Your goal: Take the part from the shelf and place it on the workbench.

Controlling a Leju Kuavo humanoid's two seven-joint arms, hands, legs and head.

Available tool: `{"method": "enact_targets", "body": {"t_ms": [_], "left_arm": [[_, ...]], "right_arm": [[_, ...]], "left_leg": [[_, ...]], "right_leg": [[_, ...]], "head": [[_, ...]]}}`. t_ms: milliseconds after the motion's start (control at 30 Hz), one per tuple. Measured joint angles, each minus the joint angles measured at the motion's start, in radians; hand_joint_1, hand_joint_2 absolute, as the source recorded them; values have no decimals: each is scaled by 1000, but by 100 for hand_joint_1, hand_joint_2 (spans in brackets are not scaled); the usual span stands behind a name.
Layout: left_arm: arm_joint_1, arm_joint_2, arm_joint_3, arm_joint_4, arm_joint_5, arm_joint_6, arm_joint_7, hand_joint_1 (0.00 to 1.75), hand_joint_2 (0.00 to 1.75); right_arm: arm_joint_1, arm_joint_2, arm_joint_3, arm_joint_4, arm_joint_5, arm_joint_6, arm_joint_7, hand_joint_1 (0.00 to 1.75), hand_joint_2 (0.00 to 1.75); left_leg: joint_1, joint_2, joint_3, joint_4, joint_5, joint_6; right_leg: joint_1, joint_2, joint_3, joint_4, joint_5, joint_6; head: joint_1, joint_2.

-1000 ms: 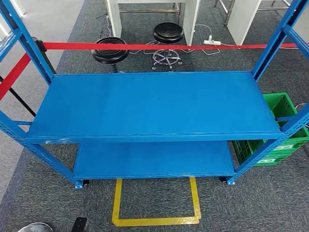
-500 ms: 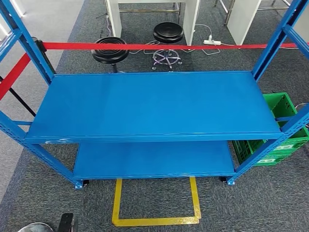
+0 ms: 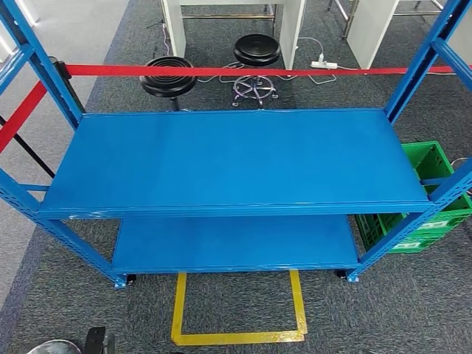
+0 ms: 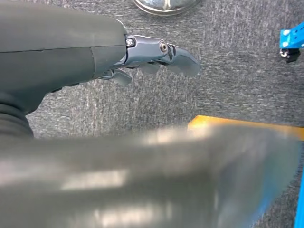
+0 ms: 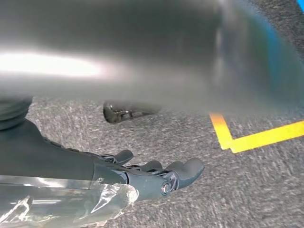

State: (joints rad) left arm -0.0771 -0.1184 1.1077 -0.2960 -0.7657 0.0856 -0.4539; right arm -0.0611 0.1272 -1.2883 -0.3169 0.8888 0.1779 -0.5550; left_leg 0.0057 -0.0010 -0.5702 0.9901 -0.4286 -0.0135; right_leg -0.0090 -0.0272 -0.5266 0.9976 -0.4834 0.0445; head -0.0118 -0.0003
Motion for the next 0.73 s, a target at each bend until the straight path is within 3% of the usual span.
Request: {"method": "enact_targets", "body": {"t_ms": [100, 733], "left_arm": [[0, 0, 0, 0, -9, 10, -2, 0, 0], [-3, -1, 19, -7, 50, -11, -44, 0, 0]], "right_arm": [[-1, -1, 2, -1, 7, -12, -10, 0, 0], [-4, -2, 5, -11, -3, -5, -30, 0, 0]], "left_leg": [[0, 0, 0, 0, 0, 0], [0, 0, 0, 0, 0, 0]], "right_leg": [[0, 0, 0, 0, 0, 0], [0, 0, 0, 0, 0, 0]], "head": [[0, 0], [0, 0]]}}
